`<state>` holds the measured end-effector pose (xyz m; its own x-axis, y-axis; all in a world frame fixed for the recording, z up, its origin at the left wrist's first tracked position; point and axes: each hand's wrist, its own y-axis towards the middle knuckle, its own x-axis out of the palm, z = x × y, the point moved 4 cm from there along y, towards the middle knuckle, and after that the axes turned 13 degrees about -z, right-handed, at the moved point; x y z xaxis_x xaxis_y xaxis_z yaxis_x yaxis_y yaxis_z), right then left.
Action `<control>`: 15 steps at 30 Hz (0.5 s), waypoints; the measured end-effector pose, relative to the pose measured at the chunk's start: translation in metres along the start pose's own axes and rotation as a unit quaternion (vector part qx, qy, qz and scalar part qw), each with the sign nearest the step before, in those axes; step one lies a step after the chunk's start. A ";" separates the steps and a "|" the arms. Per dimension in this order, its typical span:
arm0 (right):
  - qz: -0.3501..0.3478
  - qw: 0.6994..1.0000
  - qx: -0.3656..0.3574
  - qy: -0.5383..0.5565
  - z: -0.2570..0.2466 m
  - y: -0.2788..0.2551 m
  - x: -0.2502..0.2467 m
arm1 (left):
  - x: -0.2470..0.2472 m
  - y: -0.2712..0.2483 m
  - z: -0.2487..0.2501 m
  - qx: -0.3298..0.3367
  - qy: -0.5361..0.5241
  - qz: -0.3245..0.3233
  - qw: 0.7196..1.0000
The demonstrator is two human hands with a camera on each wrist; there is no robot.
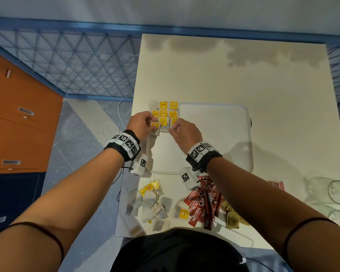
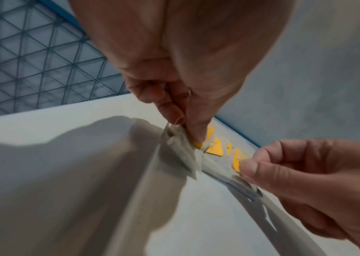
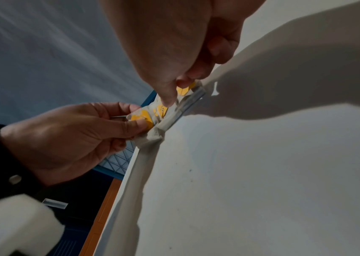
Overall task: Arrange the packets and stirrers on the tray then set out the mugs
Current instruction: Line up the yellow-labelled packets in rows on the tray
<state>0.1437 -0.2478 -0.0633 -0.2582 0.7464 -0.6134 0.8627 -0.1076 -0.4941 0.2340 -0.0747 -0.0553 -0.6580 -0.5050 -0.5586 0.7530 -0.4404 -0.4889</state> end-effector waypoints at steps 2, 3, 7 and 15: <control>0.000 1.000 0.006 0.005 0.004 -0.001 0.000 | 0.000 0.004 0.000 0.001 0.011 0.001 1.000; 0.000 1.000 0.009 0.005 0.006 -0.002 -0.001 | 0.000 0.006 0.000 0.001 0.020 0.000 1.000; -0.001 1.000 0.004 0.009 0.012 -0.007 -0.002 | 0.000 0.010 0.003 0.006 0.029 -0.001 1.000; -0.006 1.000 -0.011 0.019 0.023 -0.018 0.000 | -0.004 0.022 0.003 0.007 0.081 0.000 0.997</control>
<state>0.1188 -0.2611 -0.0683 -0.2524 0.7721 -0.5833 0.8690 -0.0842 -0.4875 0.2530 -0.0850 -0.0619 -0.6485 -0.3786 -0.6604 0.7522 -0.4519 -0.4795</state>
